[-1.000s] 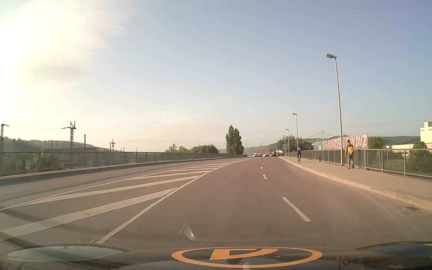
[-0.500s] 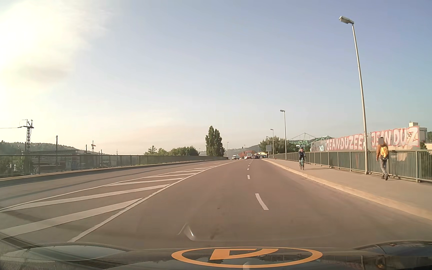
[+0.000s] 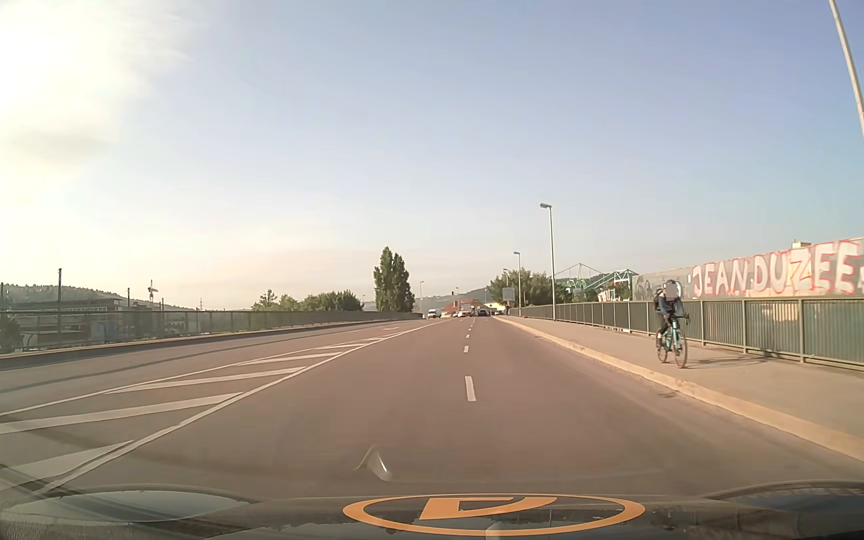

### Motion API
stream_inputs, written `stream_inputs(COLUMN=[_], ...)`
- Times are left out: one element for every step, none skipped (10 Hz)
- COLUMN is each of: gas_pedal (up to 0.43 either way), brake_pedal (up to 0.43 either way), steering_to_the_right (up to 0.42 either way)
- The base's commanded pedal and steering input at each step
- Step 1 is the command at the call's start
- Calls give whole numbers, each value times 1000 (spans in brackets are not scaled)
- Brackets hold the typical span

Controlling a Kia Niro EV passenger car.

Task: Follow the waypoints while adhering to traffic rules and regulations

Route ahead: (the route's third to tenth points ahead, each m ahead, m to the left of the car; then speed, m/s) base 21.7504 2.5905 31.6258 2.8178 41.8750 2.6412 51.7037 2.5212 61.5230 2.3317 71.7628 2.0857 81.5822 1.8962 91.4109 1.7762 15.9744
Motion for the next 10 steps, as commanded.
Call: stream_inputs(gas_pedal=[409,378,370,370,358,339,331,319,319,311], brake_pedal=[0,0,0,0,0,0,0,0,0,0], steering_to_the_right=[28,24,20,16,12,7,4,3,1,0])
